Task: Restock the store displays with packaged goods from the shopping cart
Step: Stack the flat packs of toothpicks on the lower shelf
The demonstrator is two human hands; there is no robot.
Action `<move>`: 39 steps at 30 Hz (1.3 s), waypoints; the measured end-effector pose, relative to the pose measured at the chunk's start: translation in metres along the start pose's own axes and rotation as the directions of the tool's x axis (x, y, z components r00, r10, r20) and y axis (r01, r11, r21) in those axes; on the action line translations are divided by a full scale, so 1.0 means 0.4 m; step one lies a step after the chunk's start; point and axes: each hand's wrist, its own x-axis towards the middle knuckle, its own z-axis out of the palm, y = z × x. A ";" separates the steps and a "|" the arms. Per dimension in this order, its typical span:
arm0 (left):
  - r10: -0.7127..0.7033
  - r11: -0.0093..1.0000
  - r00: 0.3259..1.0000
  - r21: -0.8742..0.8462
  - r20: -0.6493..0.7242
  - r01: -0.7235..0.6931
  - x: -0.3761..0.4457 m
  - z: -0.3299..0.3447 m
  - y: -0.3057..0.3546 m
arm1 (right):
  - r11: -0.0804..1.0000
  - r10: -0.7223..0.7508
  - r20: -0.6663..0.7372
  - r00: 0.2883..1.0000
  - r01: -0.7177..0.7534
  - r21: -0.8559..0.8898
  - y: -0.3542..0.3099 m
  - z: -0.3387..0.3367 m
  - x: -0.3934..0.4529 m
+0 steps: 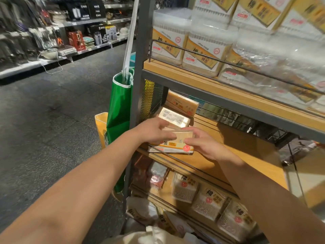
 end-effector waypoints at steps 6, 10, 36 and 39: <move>0.046 0.999 0.998 -0.027 0.036 -0.045 0.018 0.015 -0.035 | 0.998 0.023 -0.290 0.957 -0.037 -0.043 -0.009 -0.088 0.074; 0.064 0.998 0.997 -0.021 0.037 -0.063 0.017 0.015 -0.046 | 0.891 -0.084 -0.403 0.911 -0.113 -0.440 -0.044 -0.077 0.147; 0.086 0.995 0.996 -0.041 -0.012 -0.086 0.022 0.033 -0.086 | 0.941 -0.040 -0.686 0.727 -0.204 -0.271 -0.065 -0.075 0.242; 0.088 0.995 0.996 -0.042 -0.014 -0.088 0.025 0.037 -0.093 | 0.994 -0.005 -0.654 0.756 -0.067 -0.086 -0.046 -0.063 0.241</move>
